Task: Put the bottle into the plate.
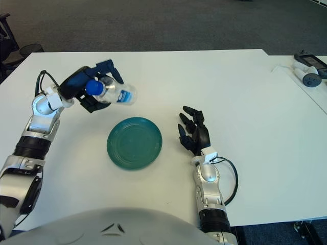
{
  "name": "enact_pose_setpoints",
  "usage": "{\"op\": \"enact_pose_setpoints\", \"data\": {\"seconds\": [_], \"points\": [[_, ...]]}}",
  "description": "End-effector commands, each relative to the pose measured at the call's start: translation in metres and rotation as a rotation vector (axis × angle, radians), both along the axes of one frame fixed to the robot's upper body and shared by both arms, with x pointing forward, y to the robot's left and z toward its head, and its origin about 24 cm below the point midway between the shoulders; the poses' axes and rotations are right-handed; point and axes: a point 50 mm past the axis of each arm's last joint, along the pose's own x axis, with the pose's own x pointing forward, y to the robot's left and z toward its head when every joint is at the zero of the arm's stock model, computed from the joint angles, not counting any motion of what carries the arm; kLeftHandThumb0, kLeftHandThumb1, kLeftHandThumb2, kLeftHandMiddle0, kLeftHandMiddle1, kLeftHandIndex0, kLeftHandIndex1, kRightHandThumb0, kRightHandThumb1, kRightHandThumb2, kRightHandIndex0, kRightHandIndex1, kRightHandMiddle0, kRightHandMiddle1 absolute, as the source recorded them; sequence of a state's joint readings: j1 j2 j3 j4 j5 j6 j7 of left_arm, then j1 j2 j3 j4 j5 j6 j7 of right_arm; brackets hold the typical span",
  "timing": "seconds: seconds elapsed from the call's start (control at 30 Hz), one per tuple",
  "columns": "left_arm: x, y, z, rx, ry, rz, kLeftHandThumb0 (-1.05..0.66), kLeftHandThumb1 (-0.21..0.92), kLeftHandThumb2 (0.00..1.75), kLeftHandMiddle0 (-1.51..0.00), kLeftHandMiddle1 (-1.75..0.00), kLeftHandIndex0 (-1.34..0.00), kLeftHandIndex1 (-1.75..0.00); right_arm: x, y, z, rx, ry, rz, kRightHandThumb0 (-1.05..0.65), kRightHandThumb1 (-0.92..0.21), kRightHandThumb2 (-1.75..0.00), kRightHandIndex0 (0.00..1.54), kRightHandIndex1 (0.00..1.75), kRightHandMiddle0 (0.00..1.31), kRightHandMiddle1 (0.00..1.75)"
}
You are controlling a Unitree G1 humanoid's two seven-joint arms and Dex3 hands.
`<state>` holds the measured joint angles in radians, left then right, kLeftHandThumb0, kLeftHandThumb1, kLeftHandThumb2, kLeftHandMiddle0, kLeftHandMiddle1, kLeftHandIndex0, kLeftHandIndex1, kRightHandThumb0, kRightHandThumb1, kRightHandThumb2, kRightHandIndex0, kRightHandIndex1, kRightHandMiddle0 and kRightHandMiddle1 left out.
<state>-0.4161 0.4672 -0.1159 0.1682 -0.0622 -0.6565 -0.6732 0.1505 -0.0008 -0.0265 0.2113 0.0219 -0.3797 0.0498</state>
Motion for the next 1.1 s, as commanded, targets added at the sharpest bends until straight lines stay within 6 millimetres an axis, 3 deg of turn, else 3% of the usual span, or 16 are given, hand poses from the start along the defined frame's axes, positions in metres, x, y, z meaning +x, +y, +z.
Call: {"op": "enact_pose_setpoints", "data": {"seconds": [0.0,0.27,0.63,1.07], "points": [[-0.005,0.002,0.003,0.148,-0.007,-0.038,-0.49,0.26,1.38,-1.19,-1.75,-0.65,-1.75,-0.021,0.001,-0.038,0.019,0.209,-0.004,-0.71,-0.92,-0.46,0.39,0.15,0.0,0.97],[-0.008,0.001,-0.008,0.444,-0.131,-0.061,-0.49,0.26,1.39,-1.23,-1.75,-0.65,-1.75,-0.019,0.002,-0.038,0.019,0.216,0.008,-0.71,-0.92,-0.47,0.39,0.15,0.0,0.98],[-0.012,-0.004,-0.021,0.464,-0.203,-0.108,-0.49,0.25,1.39,-1.22,-1.75,-0.66,-1.75,-0.018,0.002,-0.038,0.019,0.213,0.011,-0.69,-0.92,-0.5,0.38,0.15,0.0,0.97],[-0.011,-0.02,-0.034,0.551,-0.174,-0.18,-0.49,0.25,1.39,-1.2,-1.75,-0.66,-1.75,-0.017,0.003,-0.038,0.026,0.208,0.0,-0.68,-0.92,-0.49,0.38,0.16,0.0,0.98]]}}
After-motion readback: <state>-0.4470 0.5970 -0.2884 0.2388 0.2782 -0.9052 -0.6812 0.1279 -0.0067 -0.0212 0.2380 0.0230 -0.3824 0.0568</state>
